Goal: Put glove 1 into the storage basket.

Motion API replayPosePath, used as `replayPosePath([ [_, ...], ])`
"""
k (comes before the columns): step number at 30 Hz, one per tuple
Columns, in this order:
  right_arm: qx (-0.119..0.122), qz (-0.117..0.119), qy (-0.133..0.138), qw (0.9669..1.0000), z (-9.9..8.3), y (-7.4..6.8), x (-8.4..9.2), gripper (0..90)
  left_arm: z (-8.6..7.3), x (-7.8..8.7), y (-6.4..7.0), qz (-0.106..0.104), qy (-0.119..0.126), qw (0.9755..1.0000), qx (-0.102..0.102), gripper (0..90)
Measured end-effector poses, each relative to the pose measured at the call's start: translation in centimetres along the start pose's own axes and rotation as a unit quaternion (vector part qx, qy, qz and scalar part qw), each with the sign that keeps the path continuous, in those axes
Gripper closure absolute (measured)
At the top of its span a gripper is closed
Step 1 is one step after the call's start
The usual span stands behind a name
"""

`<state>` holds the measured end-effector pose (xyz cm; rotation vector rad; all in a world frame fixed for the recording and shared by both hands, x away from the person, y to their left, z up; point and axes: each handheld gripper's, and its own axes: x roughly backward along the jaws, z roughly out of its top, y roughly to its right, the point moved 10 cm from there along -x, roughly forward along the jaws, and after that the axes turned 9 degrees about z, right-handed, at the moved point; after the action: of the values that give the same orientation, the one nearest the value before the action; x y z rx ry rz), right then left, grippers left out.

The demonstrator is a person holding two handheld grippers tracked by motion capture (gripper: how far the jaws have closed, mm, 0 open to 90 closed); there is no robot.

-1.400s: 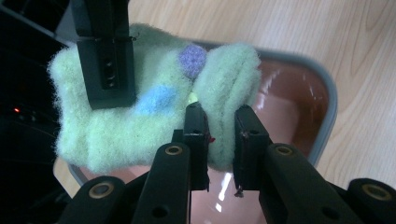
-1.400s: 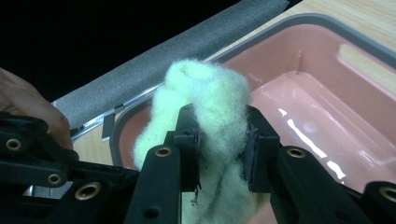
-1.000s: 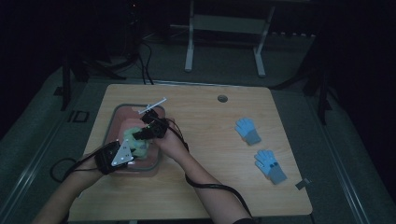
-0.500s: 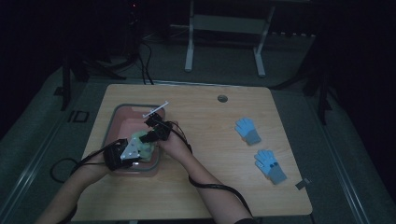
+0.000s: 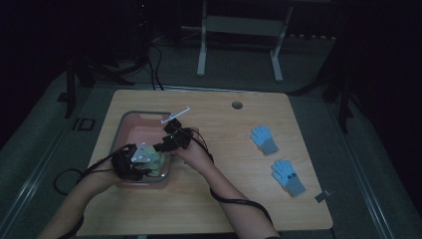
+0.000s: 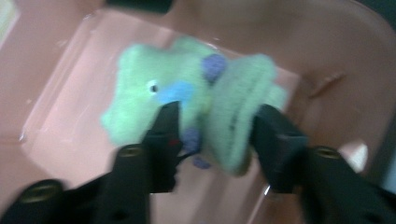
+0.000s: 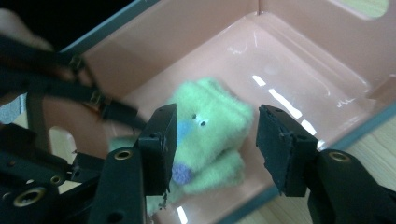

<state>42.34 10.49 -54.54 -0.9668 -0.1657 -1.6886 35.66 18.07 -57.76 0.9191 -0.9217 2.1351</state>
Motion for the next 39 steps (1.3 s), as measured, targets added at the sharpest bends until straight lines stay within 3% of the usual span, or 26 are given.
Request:
replayPosePath([
  [4,0.005,0.002,0.011,0.9999,-0.1,-0.2,1.2,46.8,0.6,0.3,-0.5,0.014,0.010,0.9992,0.036,29.8],
  [7,0.011,0.001,0.017,0.9998,-0.3,-0.2,2.1,46.2,1.2,0.7,-0.6,0.004,0.025,0.9979,0.059,17.4],
  [12,0.010,-0.002,0.026,0.9996,-0.8,0.0,3.6,44.0,2.3,1.1,-0.5,-0.002,0.034,0.9958,0.085,14.6],
  [16,0.014,-0.005,0.026,0.9996,-1.5,0.1,4.6,39.5,3.6,1.4,0.2,-0.010,0.048,0.9946,0.091,14.6],
  [23,0.013,-0.014,0.028,0.9994,-2.6,0.6,6.3,38.3,5.6,1.7,1.7,-0.022,0.059,0.9946,0.082,14.6],
  [27,0.011,-0.018,0.030,0.9993,-3.4,1.1,7.2,36.2,7.1,2.0,2.5,-0.024,0.078,0.9940,0.072,14.6],
  [34,0.010,-0.012,0.023,0.9996,-5.3,1.7,8.5,25.1,9.0,2.0,4.3,-0.042,0.091,0.9930,0.062,14.6],
  [39,0.004,-0.013,0.022,0.9997,-6.6,2.4,9.1,22.0,10.0,1.8,5.5,-0.054,0.102,0.9920,0.051,14.7],
])
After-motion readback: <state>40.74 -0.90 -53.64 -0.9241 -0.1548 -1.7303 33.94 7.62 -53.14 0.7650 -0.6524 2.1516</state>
